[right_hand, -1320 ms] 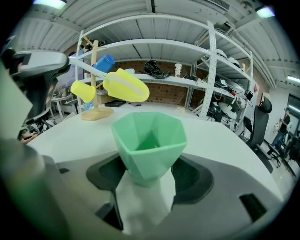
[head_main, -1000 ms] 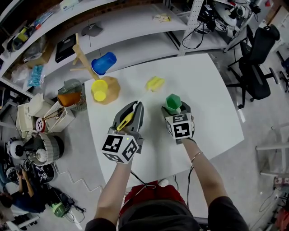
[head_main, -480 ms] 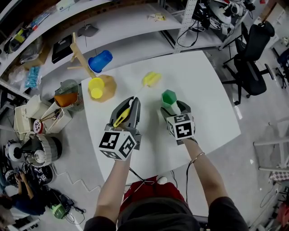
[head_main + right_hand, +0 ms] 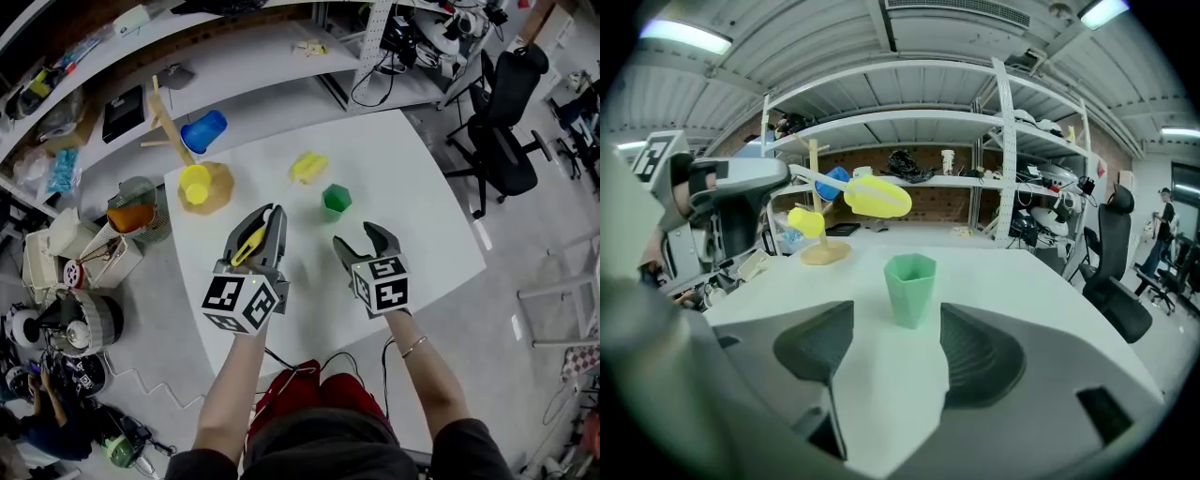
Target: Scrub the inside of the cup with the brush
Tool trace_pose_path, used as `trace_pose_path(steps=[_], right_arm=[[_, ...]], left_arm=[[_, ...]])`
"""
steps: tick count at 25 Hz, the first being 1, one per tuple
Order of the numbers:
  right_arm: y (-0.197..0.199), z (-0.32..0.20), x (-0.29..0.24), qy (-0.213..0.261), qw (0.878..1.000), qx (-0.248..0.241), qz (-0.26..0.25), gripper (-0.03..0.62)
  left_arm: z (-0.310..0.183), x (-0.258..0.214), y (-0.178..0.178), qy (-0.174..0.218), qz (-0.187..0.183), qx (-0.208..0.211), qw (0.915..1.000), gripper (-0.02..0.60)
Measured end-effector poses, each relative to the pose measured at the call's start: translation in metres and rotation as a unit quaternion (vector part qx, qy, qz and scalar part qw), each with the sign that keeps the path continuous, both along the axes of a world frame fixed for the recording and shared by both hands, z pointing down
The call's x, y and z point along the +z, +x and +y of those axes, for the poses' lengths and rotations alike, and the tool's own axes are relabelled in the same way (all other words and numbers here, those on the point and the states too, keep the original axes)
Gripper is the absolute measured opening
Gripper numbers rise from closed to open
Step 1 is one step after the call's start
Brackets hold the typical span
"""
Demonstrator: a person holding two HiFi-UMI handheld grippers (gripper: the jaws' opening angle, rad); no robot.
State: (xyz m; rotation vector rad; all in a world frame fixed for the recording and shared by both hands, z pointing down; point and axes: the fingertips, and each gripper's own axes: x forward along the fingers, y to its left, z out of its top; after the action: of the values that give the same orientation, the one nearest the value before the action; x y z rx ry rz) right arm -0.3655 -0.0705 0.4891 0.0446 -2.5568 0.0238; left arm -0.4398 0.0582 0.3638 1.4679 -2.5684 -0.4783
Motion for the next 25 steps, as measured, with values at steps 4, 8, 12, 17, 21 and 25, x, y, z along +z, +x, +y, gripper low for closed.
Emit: trace_pose_path(steps=[4,8,12,17,21,25], right_arm=[[0.017,0.005,-0.013,0.001,1.0,0.008,-0.013,0.224],[0.031,0.008,-0.024,0.008,1.0,0.006,-0.027,0.119],[0.045,0.014,-0.037,0.012,0.999,-0.01,-0.052,0.042],[0.067,0.015,-0.056,0.02,0.996,-0.034,-0.082,0.02],[0.094,0.011,-0.07,0.028,0.994,-0.04,-0.098,0.02],[0.13,0.005,-0.075,0.026,0.993,-0.052,-0.106,0.019]], left_arm=[[0.002,-0.009,0.019,-0.002,-0.013,0.01,0.9999,0.045],[0.004,-0.014,0.034,0.0,-0.02,0.012,0.9997,0.044],[0.007,-0.018,0.051,-0.002,-0.024,0.008,0.9997,0.045],[0.006,-0.024,0.078,-0.006,-0.033,-0.001,0.9994,0.044],[0.008,-0.031,0.105,-0.014,-0.043,-0.012,0.9989,0.044],[0.01,-0.031,0.143,-0.025,-0.051,-0.028,0.998,0.046]])
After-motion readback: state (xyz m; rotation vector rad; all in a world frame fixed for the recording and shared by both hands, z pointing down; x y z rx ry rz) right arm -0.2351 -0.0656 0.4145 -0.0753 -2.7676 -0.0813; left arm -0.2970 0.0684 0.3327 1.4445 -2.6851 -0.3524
